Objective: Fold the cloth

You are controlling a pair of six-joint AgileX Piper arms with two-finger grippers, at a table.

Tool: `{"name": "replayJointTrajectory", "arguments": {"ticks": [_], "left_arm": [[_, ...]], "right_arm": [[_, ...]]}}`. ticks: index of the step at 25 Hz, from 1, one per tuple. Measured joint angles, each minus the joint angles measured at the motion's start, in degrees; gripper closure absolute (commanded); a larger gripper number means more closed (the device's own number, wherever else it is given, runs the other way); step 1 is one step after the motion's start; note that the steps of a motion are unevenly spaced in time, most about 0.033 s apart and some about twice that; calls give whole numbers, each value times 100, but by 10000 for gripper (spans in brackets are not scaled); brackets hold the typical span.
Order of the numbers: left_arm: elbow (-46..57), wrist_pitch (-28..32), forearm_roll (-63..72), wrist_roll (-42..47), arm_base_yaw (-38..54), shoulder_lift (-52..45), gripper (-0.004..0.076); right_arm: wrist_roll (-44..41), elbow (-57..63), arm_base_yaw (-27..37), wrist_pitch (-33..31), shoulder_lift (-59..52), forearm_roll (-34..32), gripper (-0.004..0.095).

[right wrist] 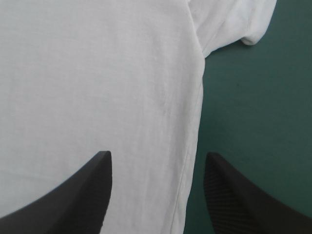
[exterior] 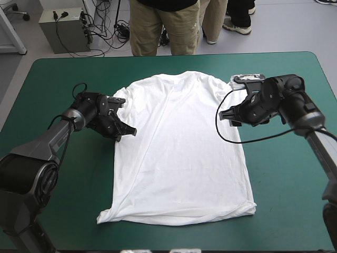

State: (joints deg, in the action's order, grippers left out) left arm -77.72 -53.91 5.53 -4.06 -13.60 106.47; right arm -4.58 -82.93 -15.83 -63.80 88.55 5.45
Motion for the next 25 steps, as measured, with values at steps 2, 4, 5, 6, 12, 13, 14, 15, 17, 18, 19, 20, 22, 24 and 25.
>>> {"name": "replayJointTrajectory", "arguments": {"ticks": [2,4,5,6,12,13,14,15,17,18,19,20,22,24,25], "left_arm": [[0,-5,0,0,0,0,733],[0,-5,5,-17,0,0,733],[0,-5,5,-37,0,0,733],[0,-5,5,-49,0,0,733],[0,-5,17,-61,0,0,733],[0,-5,17,-61,0,0,733],[0,-5,22,-61,0,0,733],[0,-5,22,-61,0,0,733],[0,-5,22,-61,0,0,733],[0,-5,22,-61,0,0,733],[0,0,22,-61,0,0,733],[0,0,22,-63,0,0,733],[0,4,28,-68,0,0,733],[0,11,34,-80,0,0,733],[0,11,34,-80,0,5,733]], "right_arm": [[0,-295,0,-11,696,-76,372],[0,-415,0,4,1099,-82,372],[0,-432,0,21,1215,-117,372],[-20,-450,0,67,1416,-223,374],[-61,-461,5,152,1909,-415,484],[-63,-468,5,165,1969,-415,494],[-68,-474,5,194,2031,-415,495],[-75,-474,5,221,2071,-415,496],[-82,-478,5,285,2175,-415,496],[-82,-484,5,312,2219,-407,498],[-82,-484,5,319,2268,-379,507],[-82,-490,5,331,2321,-336,519],[-82,-508,5,332,2388,-276,562],[-82,-527,24,317,2415,-235,650],[-82,-540,33,308,2430,-221,722]]}}
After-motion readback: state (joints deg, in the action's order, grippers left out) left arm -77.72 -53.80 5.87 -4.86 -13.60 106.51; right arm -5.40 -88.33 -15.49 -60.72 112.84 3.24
